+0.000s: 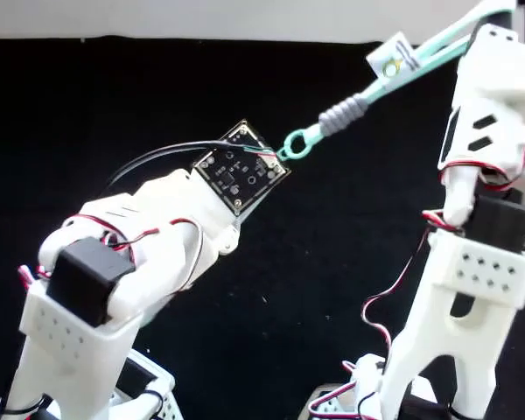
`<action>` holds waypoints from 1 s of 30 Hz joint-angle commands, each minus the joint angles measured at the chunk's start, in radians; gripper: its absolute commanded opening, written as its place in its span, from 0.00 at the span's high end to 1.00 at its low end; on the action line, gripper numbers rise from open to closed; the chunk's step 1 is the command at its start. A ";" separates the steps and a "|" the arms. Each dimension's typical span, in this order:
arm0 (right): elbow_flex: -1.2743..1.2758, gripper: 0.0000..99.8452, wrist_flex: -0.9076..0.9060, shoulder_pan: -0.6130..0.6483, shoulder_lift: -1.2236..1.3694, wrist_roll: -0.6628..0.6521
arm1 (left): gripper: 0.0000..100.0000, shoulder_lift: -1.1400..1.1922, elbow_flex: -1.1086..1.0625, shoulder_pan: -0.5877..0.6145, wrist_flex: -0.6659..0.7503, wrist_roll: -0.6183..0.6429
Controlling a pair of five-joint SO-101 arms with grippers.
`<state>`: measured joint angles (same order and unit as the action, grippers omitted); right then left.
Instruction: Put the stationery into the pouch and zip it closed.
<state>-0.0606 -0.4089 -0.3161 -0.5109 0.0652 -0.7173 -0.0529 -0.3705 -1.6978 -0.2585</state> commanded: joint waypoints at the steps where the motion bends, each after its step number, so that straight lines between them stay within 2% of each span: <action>1: -0.306 0.99 -0.127 -0.001 0.028 0.040 | 0.99 -0.015 -0.021 0.036 -0.048 0.017; 7: -0.541 0.99 -0.323 0.104 0.076 0.038 | 0.99 -0.007 -0.028 0.036 -0.018 0.017; 15: -0.593 0.99 -0.575 0.367 0.085 0.038 | 0.99 -0.007 -0.320 0.042 0.316 0.017; 20: -0.593 0.99 -0.651 0.461 0.085 0.040 | 0.99 -0.007 -0.469 0.044 0.496 0.017; 24: -0.608 0.99 -0.671 0.496 0.073 0.040 | 0.99 -0.013 -0.481 0.051 0.525 0.017; 30: -0.785 0.99 -0.677 0.573 0.105 0.040 | 0.99 -0.015 -0.469 0.110 0.528 0.017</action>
<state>-0.7311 -1.0902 0.2179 -0.4035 0.0959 -0.7357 -0.5271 -0.3000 -1.1745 -0.2463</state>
